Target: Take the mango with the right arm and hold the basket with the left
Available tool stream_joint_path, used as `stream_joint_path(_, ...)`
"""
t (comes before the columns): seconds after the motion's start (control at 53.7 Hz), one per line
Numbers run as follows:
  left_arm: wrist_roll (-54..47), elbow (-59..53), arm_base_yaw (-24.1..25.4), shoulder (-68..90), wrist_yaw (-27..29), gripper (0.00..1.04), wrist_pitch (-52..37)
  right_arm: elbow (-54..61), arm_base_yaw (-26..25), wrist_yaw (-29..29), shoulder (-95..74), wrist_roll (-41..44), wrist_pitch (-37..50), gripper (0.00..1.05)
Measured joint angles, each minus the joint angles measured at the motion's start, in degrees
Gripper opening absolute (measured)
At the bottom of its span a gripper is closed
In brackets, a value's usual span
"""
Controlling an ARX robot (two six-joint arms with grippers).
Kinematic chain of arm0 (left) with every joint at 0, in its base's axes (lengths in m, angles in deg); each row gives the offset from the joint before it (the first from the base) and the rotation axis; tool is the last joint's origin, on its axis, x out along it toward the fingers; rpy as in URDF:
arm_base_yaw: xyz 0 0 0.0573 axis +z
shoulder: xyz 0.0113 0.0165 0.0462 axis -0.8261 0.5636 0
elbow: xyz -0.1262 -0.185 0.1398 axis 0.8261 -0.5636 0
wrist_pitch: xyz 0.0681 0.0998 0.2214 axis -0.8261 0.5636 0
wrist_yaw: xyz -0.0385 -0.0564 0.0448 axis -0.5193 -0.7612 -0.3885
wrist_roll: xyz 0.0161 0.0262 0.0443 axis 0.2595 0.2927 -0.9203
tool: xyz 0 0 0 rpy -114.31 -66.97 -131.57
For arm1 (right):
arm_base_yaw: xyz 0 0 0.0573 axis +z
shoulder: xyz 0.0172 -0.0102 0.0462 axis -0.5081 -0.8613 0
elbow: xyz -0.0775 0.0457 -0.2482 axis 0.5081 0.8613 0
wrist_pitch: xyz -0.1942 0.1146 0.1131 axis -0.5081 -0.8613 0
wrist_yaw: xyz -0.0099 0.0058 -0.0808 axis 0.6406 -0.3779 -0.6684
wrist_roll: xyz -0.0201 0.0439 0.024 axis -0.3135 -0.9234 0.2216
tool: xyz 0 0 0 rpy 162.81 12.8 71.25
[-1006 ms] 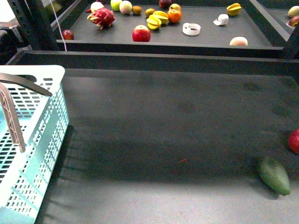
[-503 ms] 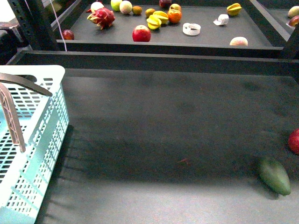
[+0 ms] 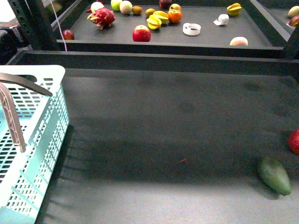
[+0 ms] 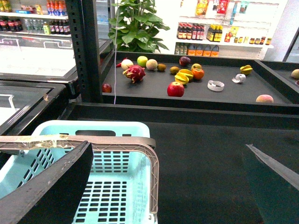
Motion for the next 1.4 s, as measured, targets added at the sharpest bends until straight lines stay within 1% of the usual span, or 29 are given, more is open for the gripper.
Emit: stream_joint_path(1.398, 0.00, 0.00, 0.00, 0.00, 0.00, 0.99, 0.00, 0.00, 0.00, 0.00, 0.00, 0.00, 0.00, 0.97)
